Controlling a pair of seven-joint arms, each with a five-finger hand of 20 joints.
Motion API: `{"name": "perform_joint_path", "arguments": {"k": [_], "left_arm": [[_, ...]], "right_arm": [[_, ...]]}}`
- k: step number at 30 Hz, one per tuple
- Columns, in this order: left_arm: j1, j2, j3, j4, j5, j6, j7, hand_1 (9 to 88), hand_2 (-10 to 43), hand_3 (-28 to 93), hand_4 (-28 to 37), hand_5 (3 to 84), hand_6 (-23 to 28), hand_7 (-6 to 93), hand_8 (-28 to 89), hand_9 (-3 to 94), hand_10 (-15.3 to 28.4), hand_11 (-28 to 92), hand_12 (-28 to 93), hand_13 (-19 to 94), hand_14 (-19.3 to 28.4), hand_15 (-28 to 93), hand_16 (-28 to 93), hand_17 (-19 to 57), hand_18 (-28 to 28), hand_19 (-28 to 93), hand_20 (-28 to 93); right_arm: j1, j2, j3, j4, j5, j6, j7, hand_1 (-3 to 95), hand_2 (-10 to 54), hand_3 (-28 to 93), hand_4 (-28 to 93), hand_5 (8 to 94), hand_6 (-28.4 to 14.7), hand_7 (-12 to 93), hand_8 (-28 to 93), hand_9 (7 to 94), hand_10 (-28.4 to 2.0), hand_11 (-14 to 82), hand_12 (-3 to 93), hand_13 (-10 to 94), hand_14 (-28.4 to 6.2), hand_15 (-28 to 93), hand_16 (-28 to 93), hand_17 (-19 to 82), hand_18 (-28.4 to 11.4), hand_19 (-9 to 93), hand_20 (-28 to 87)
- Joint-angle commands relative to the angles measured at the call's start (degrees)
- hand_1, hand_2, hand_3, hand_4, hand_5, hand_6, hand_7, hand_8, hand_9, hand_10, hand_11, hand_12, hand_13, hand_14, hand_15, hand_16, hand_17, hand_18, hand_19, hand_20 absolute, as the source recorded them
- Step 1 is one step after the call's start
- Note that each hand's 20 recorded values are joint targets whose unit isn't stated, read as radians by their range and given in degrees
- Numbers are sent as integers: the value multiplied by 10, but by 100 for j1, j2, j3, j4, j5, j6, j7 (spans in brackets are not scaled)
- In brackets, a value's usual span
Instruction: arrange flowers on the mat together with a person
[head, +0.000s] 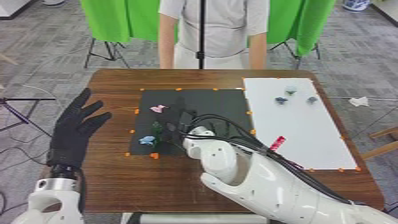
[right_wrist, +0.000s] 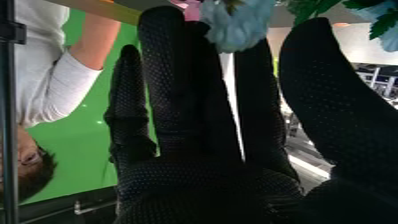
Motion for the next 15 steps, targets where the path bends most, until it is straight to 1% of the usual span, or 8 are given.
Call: {"name": "perform_joint_path", "arguments": {"k": [1,3,4,7,10,12,14,15], "left_arm": [[23,-54,-9,18,20,-2,-45,218,47,795,-278,320,-3,124,-107,374,68,285,50,366,132,462,-84,-56,226,490,148],[20,-54,-1,24,31,-23,-52,217,47,795,-279,319,-5,125,-106,374,67,285,50,366,132,460,-83,-56,225,489,149],[18,-54,-1,24,31,-35,-62,216,47,796,-279,319,-5,125,-107,374,67,285,49,366,132,459,-82,-56,225,489,150],[6,-50,11,26,32,-34,-49,216,47,796,-280,319,-5,126,-107,374,69,285,49,365,134,459,-81,-56,226,488,151],[33,-79,-18,18,63,-63,-100,217,48,796,-280,319,-4,127,-107,374,74,285,49,360,141,462,-80,-57,227,488,153],[39,-73,-8,15,46,-35,-89,217,48,795,-281,319,-5,126,-107,375,72,285,49,362,141,463,-80,-57,227,489,154],[41,-76,-9,16,58,-49,-107,215,47,796,-280,318,-7,126,-108,376,70,284,49,365,138,462,-80,-56,228,489,155],[35,-91,-7,18,61,-54,-127,215,47,796,-281,317,-7,127,-108,376,69,284,48,365,138,462,-80,-56,228,489,155]], "right_arm": [[54,-23,-99,-2,-9,310,30,402,-88,831,-281,655,44,137,-108,668,-127,150,167,635,-117,509,169,205,-215,669,288],[80,-36,-127,28,-3,357,68,434,-66,801,-282,683,45,136,-45,693,-117,136,167,657,-110,490,183,211,-215,667,295],[103,-23,-173,37,6,403,117,467,-51,767,-282,719,47,134,-19,724,-110,131,166,667,-105,479,187,218,-214,667,297],[155,-11,-267,110,-54,669,214,510,-39,733,-282,763,50,116,1,761,-95,104,192,686,-88,438,254,229,-210,668,298],[128,-6,-275,133,-120,783,226,545,-60,708,-283,782,55,114,5,790,-84,73,235,705,-72,414,299,243,-207,675,299],[133,9,-296,130,-89,870,210,555,-88,703,-283,801,54,116,15,811,-83,61,259,712,-64,406,320,250,-206,680,298],[161,30,-362,138,-82,1040,254,557,-95,687,-283,810,50,128,31,806,-85,60,270,715,-60,405,328,253,-206,684,298],[152,30,-355,123,-81,1039,264,556,-95,680,-283,799,46,128,33,786,-90,78,253,714,-60,407,328,254,-207,686,297]]}}
